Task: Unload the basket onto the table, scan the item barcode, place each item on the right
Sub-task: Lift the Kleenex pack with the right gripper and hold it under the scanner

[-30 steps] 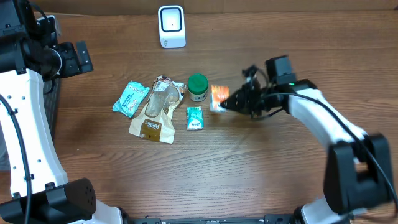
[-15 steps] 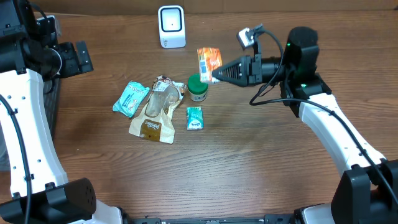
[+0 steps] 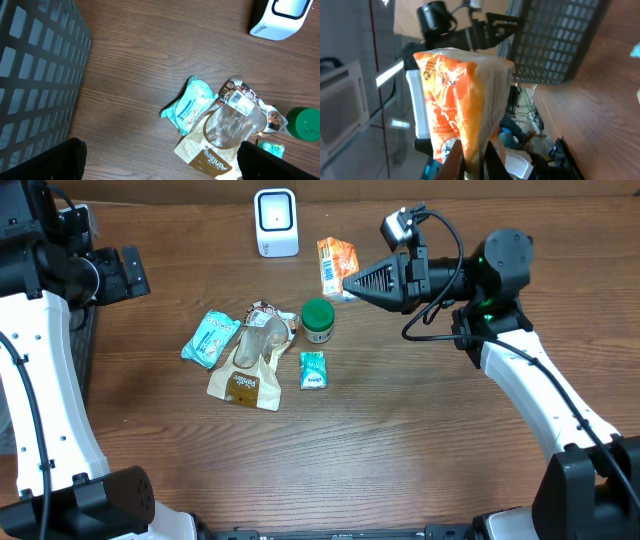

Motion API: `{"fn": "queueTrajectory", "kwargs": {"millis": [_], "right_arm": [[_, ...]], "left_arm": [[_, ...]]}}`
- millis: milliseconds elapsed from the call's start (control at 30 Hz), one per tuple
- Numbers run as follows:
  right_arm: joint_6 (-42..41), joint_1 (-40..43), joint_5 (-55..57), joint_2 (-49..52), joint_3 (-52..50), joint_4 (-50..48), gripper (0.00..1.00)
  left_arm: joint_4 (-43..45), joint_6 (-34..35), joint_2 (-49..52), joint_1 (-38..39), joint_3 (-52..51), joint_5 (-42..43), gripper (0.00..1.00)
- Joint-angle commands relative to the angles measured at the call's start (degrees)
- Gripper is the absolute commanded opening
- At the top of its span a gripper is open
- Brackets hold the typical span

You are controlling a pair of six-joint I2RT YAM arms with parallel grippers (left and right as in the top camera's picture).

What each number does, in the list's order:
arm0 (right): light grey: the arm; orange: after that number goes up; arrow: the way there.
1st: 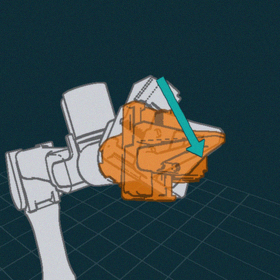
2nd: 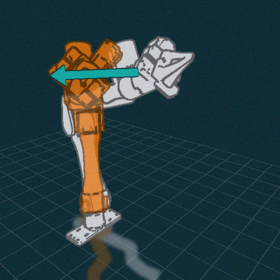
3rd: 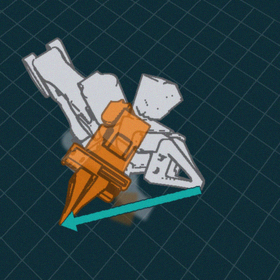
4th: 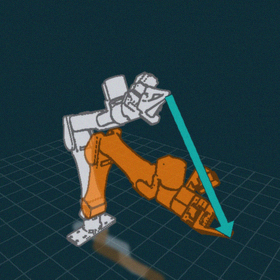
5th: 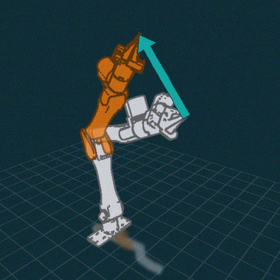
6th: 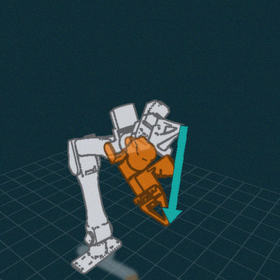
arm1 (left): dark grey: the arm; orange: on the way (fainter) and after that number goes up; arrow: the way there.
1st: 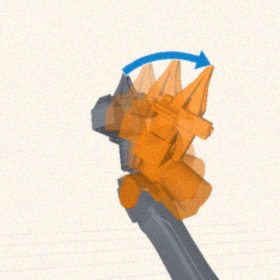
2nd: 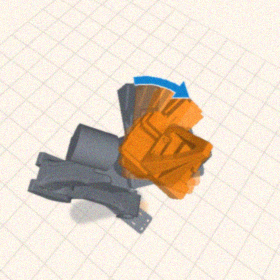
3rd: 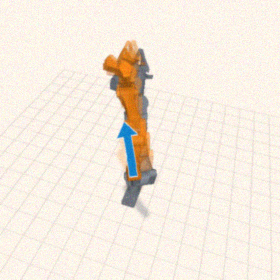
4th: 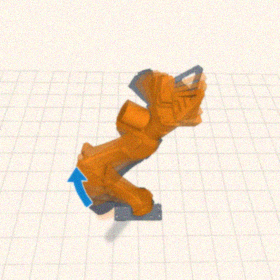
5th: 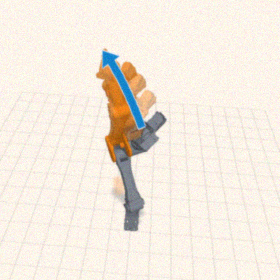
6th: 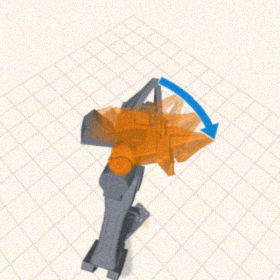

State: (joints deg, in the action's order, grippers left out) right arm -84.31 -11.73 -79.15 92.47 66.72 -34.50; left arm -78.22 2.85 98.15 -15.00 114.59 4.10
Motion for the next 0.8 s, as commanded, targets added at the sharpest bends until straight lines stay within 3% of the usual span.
{"fn": "queueTrajectory", "kwargs": {"millis": [0, 367, 500, 767], "right_arm": [[9.38, -1.09, 1.16, 2.89, 0.59, 7.37, 0.04], [21.97, -4.07, 3.87, 9.84, 3.98, 16.63, 0.04], [31.93, -5.55, 7.32, 9.84, 6.38, 28.48, 0.04], [49.77, -8.85, 28.15, 9.84, 13.38, 58.01, 0.04]], "left_arm": [[0.04, 0.52, 0.00, 0.39, 0.63, 0.37, 1.00], [0.04, 0.52, 0.00, 0.39, 0.63, 0.37, 0.99], [0.04, 0.52, 0.00, 0.39, 0.63, 0.39, 1.00], [0.04, 0.52, 0.00, 0.39, 0.66, 0.39, 0.99]]}}
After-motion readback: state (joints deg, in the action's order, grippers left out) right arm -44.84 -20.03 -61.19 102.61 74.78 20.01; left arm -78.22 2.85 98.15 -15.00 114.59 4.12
